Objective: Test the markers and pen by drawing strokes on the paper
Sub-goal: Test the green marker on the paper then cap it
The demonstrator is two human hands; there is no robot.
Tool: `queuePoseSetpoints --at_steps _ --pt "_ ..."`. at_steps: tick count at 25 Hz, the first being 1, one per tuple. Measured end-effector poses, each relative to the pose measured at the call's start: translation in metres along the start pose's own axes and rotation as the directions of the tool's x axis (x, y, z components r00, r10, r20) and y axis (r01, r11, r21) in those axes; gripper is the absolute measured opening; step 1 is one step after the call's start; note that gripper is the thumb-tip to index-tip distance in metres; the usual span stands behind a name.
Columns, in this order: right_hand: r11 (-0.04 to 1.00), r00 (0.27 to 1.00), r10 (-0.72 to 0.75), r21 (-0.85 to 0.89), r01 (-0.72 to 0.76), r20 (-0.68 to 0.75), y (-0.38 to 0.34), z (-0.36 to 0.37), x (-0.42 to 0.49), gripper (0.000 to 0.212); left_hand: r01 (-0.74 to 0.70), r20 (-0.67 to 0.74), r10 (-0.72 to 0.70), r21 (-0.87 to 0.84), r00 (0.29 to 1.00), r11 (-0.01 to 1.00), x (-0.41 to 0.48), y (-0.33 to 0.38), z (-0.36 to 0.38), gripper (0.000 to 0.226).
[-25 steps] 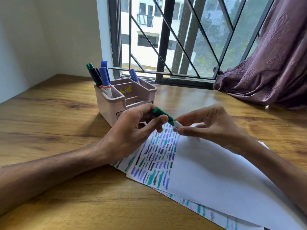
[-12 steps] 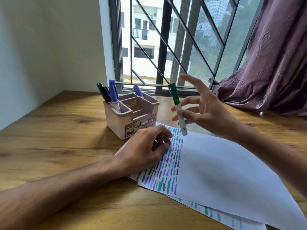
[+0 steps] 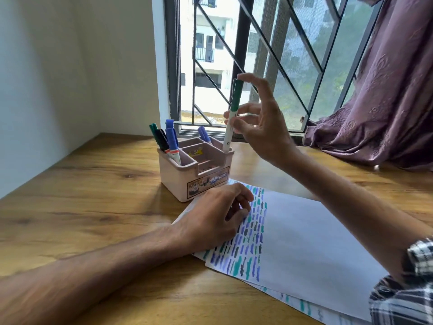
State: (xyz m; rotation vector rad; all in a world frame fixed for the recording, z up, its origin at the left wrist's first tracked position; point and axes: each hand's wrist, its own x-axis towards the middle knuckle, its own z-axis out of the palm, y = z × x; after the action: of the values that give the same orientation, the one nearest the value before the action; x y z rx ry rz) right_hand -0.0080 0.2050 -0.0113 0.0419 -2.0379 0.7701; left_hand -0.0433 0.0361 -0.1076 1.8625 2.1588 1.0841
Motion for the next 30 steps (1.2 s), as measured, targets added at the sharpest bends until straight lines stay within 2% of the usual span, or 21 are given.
queuePoseSetpoints --at_steps 4,7,10,13,16,18,20,22,26,30 --pt "0.998 0.999 0.024 -0.053 -0.023 0.021 0.012 0.013 -0.002 0.070 0.005 0.008 -0.005 0.017 1.000 1.000 0.000 0.000 0.000 0.028" --pt "0.994 0.991 0.049 -0.101 -0.036 0.126 0.021 0.020 -0.009 0.070 -0.002 0.013 0.001 0.031 1.000 1.000 0.000 0.001 -0.001 0.029" --pt "0.986 0.967 0.131 -0.135 -0.102 0.221 0.026 0.024 -0.018 0.060 -0.010 0.018 0.009 0.039 1.000 0.999 0.001 0.002 -0.001 0.030" --pt "0.971 0.952 0.179 -0.199 -0.131 0.248 0.026 0.025 -0.011 0.049 -0.008 0.017 0.007 0.037 1.000 0.999 0.001 0.002 -0.001 0.029" --pt "0.969 0.941 0.206 -0.193 -0.156 0.269 0.025 0.029 -0.001 0.051 -0.002 0.019 0.002 0.040 1.000 0.999 0.001 0.002 0.000 0.029" --pt "0.960 0.900 0.274 -0.157 -0.233 0.340 0.026 0.033 0.003 0.059 0.000 0.025 -0.001 0.044 1.000 0.999 0.001 0.001 0.000 0.030" --pt "0.927 0.826 0.369 -0.104 -0.360 0.426 0.026 0.036 0.008 0.064 0.003 0.027 -0.005 0.043 1.000 0.999 0.001 0.002 0.000 0.030" --pt "0.894 0.790 0.416 -0.044 -0.446 0.450 0.028 0.039 0.014 0.065 0.008 0.030 -0.009 0.041 1.000 0.999 0.002 0.002 0.000 0.030" --pt "0.908 0.831 0.368 0.030 -0.417 0.417 0.034 0.042 0.017 0.065 0.009 0.037 -0.010 0.034 0.999 0.999 0.001 0.003 -0.001 0.031" --pt "0.915 0.875 0.318 0.125 -0.384 0.364 0.034 0.038 0.014 0.053 0.006 0.038 -0.008 0.038 0.999 0.999 0.002 0.004 -0.001 0.030"
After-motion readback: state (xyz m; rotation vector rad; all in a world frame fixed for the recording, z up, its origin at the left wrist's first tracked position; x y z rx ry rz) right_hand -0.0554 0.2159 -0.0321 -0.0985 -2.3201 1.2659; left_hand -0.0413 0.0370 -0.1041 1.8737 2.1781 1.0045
